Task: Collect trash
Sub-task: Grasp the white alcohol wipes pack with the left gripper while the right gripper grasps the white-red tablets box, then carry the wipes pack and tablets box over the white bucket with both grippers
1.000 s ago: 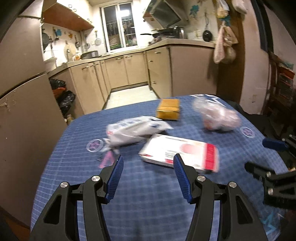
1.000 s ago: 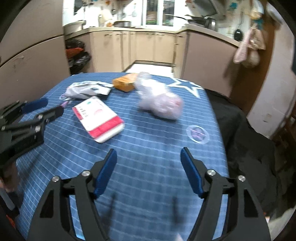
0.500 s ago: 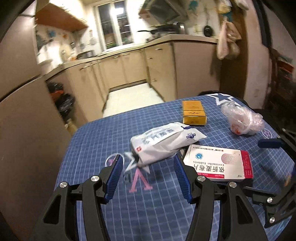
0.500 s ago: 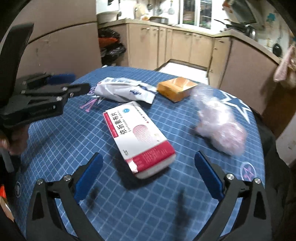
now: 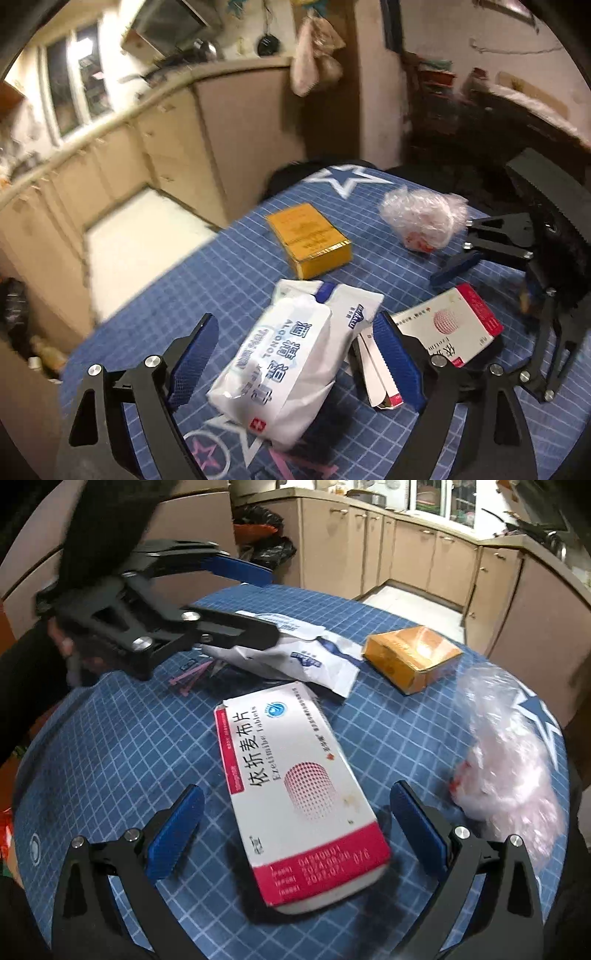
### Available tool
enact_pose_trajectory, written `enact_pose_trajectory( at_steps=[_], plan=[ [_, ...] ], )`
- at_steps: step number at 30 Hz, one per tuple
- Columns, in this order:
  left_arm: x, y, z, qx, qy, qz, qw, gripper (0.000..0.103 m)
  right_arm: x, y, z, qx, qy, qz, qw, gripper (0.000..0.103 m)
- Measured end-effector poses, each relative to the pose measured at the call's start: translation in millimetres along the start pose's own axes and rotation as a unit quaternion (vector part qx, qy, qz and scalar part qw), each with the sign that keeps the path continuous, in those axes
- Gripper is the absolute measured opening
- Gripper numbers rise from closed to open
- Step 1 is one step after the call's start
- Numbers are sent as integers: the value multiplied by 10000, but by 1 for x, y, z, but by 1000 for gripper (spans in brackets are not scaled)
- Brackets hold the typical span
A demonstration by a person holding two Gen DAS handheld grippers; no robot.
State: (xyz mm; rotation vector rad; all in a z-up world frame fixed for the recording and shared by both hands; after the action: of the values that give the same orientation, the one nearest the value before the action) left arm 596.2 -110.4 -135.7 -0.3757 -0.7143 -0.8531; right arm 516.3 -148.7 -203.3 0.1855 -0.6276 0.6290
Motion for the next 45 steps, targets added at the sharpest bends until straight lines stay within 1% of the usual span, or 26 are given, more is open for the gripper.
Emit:
enact_pose_trajectory(
  at_steps=[2, 6, 8, 9, 10, 11, 13, 14, 18, 20, 25, 28, 32, 34, 36, 37, 38, 40, 43, 44, 45],
  plan=[
    [-1, 3, -11, -190, 145, -80, 9997, 86, 5, -4, -8, 39, 54, 41, 10000, 97],
    [-8, 12, -32, -296, 499, -192, 9981, 86, 15, -7, -17, 66, 93, 174, 9998, 97],
    [-16, 14, -43, -302, 712, -345, 9964, 84, 20, -9, -20, 44, 117, 247, 9996, 97],
    [-20, 15, -46, -307, 807, -391, 9955, 84, 22, -9, -22, 25, 118, 294, 9995, 94],
    [-21, 16, -46, -371, 768, -324, 9958, 80, 24, -10, -22, 0, 99, 329, 9994, 88],
    [-22, 18, -46, -434, 772, -257, 9957, 71, 25, -11, -22, 20, 71, 339, 9994, 86],
    [-23, 21, -43, -338, 682, -207, 9969, 68, 29, -13, -23, 35, 4, 363, 9993, 73],
    [-24, 22, -42, -337, 649, -169, 9972, 66, 30, -14, -22, 22, -21, 376, 9993, 69],
    [-28, 17, -36, -168, 492, -145, 9985, 60, 29, -15, -21, -50, -25, 406, 9992, 68],
    [-31, 17, -31, -70, 425, -82, 9990, 56, 23, -13, -18, -92, -30, 395, 9992, 67],
    [-40, 15, -9, 314, 196, 114, 9992, 56, -1, -5, -4, -282, -20, 183, 9994, 66],
    [-44, 13, 9, 680, 31, 365, 9970, 56, -17, 3, 7, -376, 8, 49, 9993, 66],
    [-48, 4, 35, 1306, -131, 650, 9892, 56, -37, 12, 22, -510, 19, -210, 9985, 66],
    [-50, -5, 49, 1534, -233, 774, 9849, 56, -50, 18, 32, -582, 16, -357, 9977, 66],
    [-56, -20, 66, 1858, -306, 941, 9776, 56, -63, 26, 43, -693, -16, -521, 9962, 66],
    [-58, -25, 71, 1932, -325, 1036, 9751, 56, -68, 28, 48, -788, -32, -597, 9951, 66],
    [-61, -33, 78, 2090, -325, 1199, 9700, 56, -74, 31, 54, -890, -66, -731, 9933, 66],
    [-66, -44, 87, 2376, -317, 1328, 9617, 56, -84, 37, 66, -977, -172, -1044, 9896, 66],
    [-70, -72, 107, 2601, -520, 1536, 9519, 56, -98, 44, 82, -1194, -306, -1442, 9818, 66],
    [-71, -78, 111, 2715, -566, 1574, 9478, 56, -102, 48, 90, -1251, -380, -1612, 9782, 66],
    [-73, -88, 117, 2880, -650, 1630, 9414, 56, -106, 48, 98, -1278, -442, -1752, 9752, 66]
  ],
)
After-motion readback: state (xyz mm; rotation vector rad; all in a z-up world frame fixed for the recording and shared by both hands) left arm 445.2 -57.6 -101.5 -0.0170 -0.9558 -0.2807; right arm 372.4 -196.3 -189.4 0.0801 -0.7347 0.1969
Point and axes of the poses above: each gripper's, at about its wrist camera, not at the fingertips, and z roughly against the way its jaws point, y to its left, x to its top, the point moved 7 cm from there along -z, roughly the way its jaws point, and after that the axes turned 8 degrees about z, right-handed, at the moved point
